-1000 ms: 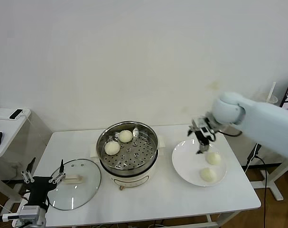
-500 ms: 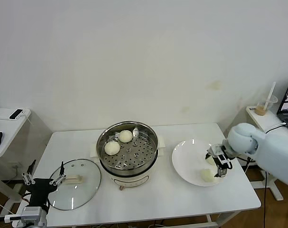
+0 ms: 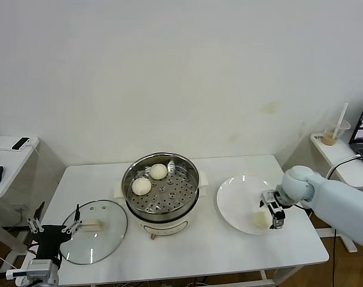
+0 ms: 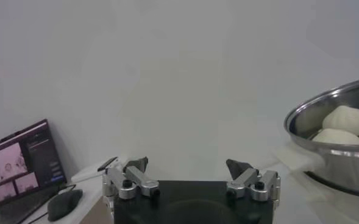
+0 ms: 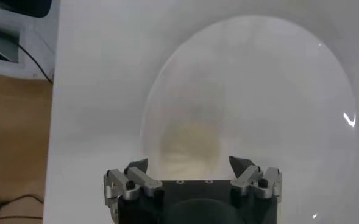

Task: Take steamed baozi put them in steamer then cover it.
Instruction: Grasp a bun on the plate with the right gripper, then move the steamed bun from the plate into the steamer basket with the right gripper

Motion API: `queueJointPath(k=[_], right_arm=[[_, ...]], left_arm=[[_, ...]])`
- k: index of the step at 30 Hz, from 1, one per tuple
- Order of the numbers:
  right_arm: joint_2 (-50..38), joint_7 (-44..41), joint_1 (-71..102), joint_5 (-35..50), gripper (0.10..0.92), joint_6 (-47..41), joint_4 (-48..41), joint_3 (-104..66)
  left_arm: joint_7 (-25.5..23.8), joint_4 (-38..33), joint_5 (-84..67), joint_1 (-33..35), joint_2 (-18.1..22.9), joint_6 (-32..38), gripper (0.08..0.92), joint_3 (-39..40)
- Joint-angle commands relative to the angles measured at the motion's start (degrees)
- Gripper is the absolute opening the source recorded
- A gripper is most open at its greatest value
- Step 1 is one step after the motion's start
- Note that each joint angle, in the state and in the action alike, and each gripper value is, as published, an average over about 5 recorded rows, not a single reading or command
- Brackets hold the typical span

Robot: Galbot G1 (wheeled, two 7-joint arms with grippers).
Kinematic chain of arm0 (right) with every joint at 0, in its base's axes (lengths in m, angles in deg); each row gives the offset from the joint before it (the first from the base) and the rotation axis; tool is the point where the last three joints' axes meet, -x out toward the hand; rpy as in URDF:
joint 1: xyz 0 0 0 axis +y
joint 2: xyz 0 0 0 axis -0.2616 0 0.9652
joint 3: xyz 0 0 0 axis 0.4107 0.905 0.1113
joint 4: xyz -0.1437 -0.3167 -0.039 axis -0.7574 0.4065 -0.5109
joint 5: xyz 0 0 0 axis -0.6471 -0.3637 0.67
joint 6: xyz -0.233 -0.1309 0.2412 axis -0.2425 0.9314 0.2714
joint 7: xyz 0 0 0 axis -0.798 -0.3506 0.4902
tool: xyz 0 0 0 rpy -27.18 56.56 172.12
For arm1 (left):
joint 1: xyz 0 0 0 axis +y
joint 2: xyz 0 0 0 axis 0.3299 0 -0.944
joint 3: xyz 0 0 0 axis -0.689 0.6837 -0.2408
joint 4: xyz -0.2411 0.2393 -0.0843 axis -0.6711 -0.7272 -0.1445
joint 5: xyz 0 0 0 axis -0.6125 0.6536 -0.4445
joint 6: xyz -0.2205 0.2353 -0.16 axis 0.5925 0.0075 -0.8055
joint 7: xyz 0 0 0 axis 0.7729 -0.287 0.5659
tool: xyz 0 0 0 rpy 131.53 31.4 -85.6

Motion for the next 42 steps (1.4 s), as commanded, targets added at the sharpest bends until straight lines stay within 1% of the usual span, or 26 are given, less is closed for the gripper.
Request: queueJointPath(k=[1, 3, 9, 16, 19, 27, 34, 38, 42], right_arm=[[3.58, 0.09, 1.53, -0.85, 0.821, -0.27, -4.10, -0.74], [3.52, -0.26, 1.30, -0.81, 0.815, -0.42, -4.21, -0.40], [3.34, -0.92, 0.96, -0.44, 0.755, -0.82, -4.29, -0.04], [3.19, -1.91, 0.52, -0.21, 0.655, -0.86, -4.37, -0.23], [2.81, -2.98, -0.19, -0.03, 0.633, -0.53, -4.23, -0.65], [1.19, -4.93, -5.10, 1.84, 0.611, 0.36, -3.30, -1.25], [1.15, -5.73, -18.21, 7.49, 0.611, 0.77, -2.51, 2.07], [2.96, -5.78, -27.07, 11.42, 0.611, 0.76, -2.11, 6.05], [7.34, -5.83, -35.79, 14.86, 0.611, 0.83, -2.74, 9.93]], left_arm=[[-0.03, 0.18, -0.01, -0.01, 0.02, 0.03, 0.823, -0.06], [-0.04, 0.20, -0.03, 0.00, 0.00, 0.03, 0.823, -0.11], [-0.01, 0.34, 0.03, -0.20, 0.23, 0.01, 0.823, 0.12], [0.02, 0.22, 0.04, -0.34, 0.18, -0.06, 0.823, 0.14], [0.03, 0.17, 0.02, -0.34, 0.16, -0.06, 0.823, 0.12], [-0.01, -0.10, -0.16, -0.41, -0.11, -0.07, 0.823, 0.13], [-0.05, -0.29, -0.97, -0.59, -0.85, -0.17, 0.823, -0.25], [-0.06, -0.25, -1.45, -0.58, -1.04, -0.20, 0.823, -0.41], [-0.08, -0.16, -1.46, -0.61, -1.06, -0.16, 0.823, -0.34]])
